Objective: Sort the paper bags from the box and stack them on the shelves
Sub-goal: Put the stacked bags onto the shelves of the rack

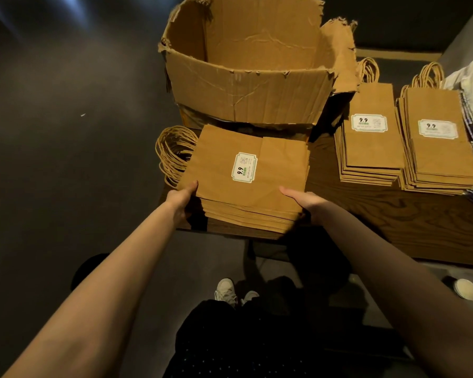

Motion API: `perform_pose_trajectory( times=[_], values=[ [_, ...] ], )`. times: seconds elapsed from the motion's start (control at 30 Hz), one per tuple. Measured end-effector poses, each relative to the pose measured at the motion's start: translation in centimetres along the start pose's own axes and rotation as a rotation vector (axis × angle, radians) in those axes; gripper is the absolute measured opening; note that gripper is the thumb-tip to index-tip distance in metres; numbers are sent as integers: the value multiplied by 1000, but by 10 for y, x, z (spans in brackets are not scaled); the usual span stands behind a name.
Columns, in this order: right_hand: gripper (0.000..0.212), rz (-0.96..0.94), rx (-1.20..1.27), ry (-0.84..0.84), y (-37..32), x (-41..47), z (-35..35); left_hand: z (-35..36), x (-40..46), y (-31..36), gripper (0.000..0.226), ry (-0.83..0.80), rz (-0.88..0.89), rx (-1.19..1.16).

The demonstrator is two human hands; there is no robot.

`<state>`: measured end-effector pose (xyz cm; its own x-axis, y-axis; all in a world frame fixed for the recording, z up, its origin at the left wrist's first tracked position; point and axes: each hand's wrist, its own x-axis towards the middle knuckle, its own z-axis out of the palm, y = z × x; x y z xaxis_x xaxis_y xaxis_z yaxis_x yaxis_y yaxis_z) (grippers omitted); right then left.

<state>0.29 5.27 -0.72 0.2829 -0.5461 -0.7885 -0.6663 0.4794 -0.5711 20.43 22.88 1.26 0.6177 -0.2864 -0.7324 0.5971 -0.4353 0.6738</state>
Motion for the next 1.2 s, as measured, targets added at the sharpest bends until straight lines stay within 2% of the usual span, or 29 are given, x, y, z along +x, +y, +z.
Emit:
perform_pose_trajectory(
  times=[0.07, 0.17, 0.27, 0.4, 0.47, 0.57, 0.67, 0.8, 0.83, 0.9, 1.0, 1.13, 1.2],
  values=[
    [97, 14, 47, -71, -1, -8, 6, 4, -10, 1, 55, -3, -23, -116],
    [79, 56, 211, -105, -4, -20, 21, 17, -40, 3, 50, -100, -131, -177],
    [57, 54, 268, -186, -6, -34, 41, 30, -56, 0, 39, -216, -258, -226],
    [38, 47, 279, -300, -5, -51, 61, 33, -53, -9, 32, -179, -262, -240],
    [45, 67, 137, -408, -8, -54, 59, 27, -48, -9, 30, -144, -235, -229],
    [67, 49, -316, -504, -16, -56, 43, 15, -31, -6, 24, -111, -200, -207],
    [55, -132, -524, -393, -40, -63, 30, 3, -21, -4, 23, -99, -184, -153],
    [40, -489, -354, -76, -73, -52, 30, -13, -19, -4, 22, -94, -192, -134],
    [38, -553, -376, 17, -78, -44, 33, -16, -19, -4, 22, -87, -196, -132],
    [42, -588, -543, 99, -83, -24, 38, -24, -17, -4, 22, -102, -194, -135],
    [53, -391, -665, -49, -82, 6, 49, -36, -11, -3, 24, -97, -191, -130],
    [71, -191, -468, -149, -78, 35, 62, -44, -1, -8, 21, -123, -201, -148],
    [105, -132, -396, -202, -76, 55, 66, -44, 2, -10, 17, -137, -214, -185]
  ],
)
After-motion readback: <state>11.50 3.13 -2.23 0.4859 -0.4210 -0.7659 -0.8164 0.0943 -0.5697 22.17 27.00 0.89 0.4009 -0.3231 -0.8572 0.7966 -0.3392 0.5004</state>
